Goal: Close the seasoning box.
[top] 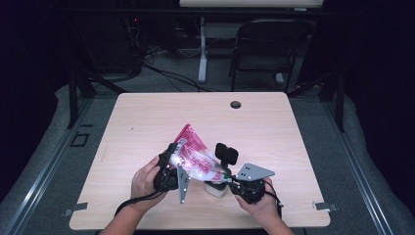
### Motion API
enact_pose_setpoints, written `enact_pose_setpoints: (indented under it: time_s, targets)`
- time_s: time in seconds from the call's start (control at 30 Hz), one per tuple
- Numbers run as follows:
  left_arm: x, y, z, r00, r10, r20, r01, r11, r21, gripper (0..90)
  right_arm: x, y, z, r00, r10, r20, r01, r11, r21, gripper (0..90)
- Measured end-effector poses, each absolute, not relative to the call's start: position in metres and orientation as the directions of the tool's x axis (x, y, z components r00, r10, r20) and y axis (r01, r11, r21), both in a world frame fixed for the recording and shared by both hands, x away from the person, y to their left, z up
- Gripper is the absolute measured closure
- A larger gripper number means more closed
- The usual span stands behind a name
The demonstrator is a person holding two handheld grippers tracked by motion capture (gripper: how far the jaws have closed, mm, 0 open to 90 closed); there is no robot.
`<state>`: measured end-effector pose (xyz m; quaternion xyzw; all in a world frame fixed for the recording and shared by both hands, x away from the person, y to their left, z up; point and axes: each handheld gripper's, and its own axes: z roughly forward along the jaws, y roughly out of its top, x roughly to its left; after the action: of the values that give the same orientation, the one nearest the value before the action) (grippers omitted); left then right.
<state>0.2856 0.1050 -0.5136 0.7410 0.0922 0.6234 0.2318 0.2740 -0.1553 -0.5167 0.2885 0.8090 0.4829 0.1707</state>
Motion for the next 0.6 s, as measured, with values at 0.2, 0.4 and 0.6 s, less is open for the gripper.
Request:
enact_pose_setpoints:
  time_s: [0.2, 0.4, 0.6]
  targets:
    - [0.2860, 0.1059, -0.5149, 0.221, 0.430, 0.875, -0.143, -0.874, 0.465, 68.3, 0.2746, -0.1553, -0.5163, -0.775, 0.631, 0.002, 0.299, 0.364, 0.882, 87.8]
    - [0.2861, 0.1067, -0.5157, 0.237, 0.434, 0.869, -0.135, -0.871, 0.472, 68.4, 0.2747, -0.1555, -0.5163, -0.776, 0.631, 0.003, 0.298, 0.362, 0.883, 87.8]
    - [0.2865, 0.1077, -0.5176, 0.255, 0.445, 0.858, -0.128, -0.864, 0.486, 68.5, 0.2744, -0.1558, -0.5160, -0.775, 0.632, 0.004, 0.298, 0.360, 0.884, 87.8]
